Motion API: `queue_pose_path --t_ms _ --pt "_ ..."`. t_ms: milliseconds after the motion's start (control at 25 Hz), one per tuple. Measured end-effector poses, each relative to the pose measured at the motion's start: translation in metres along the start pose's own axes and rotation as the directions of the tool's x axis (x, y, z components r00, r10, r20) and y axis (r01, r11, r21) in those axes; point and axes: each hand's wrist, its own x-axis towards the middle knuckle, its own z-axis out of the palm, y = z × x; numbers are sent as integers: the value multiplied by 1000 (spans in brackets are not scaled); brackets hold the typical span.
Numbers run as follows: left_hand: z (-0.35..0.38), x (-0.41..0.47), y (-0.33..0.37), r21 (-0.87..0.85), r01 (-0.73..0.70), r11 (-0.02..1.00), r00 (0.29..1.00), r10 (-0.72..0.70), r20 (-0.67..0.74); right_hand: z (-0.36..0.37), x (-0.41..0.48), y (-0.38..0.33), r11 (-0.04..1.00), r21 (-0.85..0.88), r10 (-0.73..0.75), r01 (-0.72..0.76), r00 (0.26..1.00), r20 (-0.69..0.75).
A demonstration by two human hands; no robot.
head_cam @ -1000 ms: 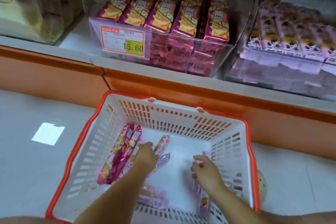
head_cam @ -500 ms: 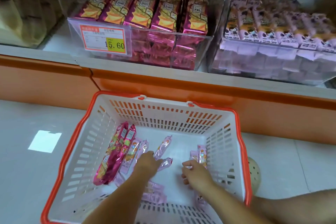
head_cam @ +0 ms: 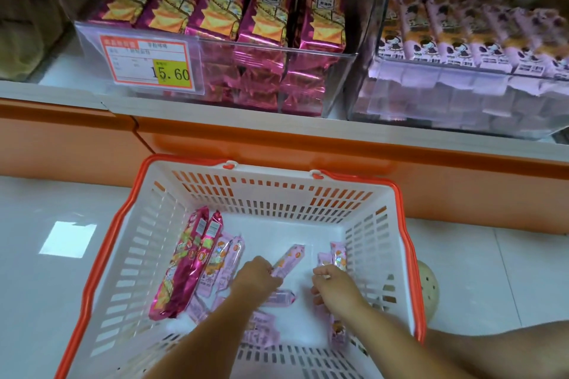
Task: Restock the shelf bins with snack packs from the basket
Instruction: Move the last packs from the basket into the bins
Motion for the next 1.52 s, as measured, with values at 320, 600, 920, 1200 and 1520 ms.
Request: queue_pose_path --t_ms 320,600,920,1200,1520 --pt "-12 -58 20 -423 -369 827 919 258 -297 -3 -17 -29 905 414 -90 100 995 -44" --pt "-41 -118 24 -813 -279 511 952 257 -165 -19 -46 -42 760 607 -270 233 962 -31" --pt "-54 -150 40 -792 -345 504 928 310 -206 -31 -78 -53 694 656 -396 296 918 4" --pt "-72 -174 61 -755 -487 439 865 364 -346 -45 -114 -72 676 544 -536 496 838 -99" --pt "-185 -235 150 -164 -926 339 350 613 -708 -150 -206 -187 390 228 -847 892 445 -290"
